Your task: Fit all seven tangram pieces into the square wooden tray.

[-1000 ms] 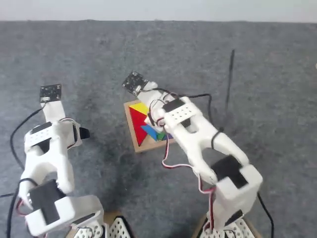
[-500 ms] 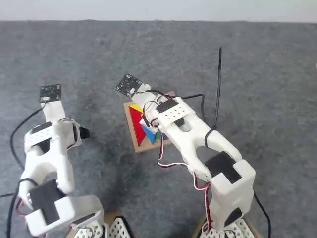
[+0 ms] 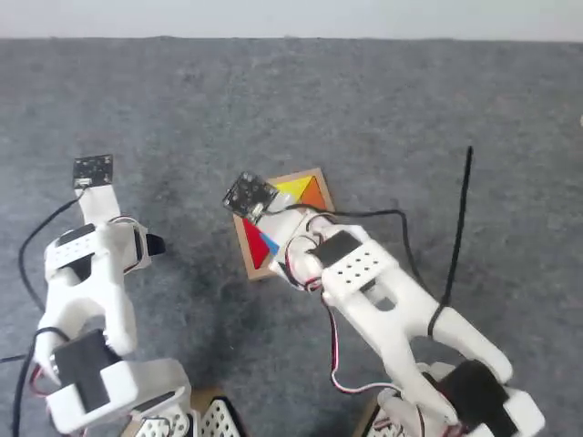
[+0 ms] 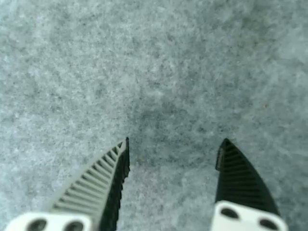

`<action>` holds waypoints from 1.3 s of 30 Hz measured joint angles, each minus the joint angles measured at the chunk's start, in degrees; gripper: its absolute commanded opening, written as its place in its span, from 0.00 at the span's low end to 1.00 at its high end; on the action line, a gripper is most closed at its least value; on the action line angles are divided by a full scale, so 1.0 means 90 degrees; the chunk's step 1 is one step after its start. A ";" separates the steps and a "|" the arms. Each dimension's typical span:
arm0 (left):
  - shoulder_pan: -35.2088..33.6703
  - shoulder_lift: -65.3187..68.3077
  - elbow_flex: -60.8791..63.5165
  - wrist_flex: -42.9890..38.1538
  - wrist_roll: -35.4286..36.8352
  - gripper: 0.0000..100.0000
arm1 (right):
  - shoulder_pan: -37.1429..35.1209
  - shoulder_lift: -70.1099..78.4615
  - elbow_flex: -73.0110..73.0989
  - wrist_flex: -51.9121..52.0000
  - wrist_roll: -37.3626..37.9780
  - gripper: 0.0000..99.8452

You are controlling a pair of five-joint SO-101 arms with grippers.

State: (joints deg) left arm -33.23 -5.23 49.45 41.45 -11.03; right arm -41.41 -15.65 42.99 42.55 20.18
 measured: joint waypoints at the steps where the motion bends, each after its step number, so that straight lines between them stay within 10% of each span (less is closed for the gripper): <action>1: 0.0000 0.0000 0.0000 0.0000 0.0000 0.28 | -0.0068 0.0010 0.0000 -0.0039 -0.0010 0.27; 39: 0.0000 0.0000 0.0000 0.0000 0.0000 0.28 | -0.0225 0.1446 -0.0352 -0.0166 -0.0293 0.27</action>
State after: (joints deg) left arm -33.23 -5.23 49.45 41.45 -11.03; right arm -43.43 -2.64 39.82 41.05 17.54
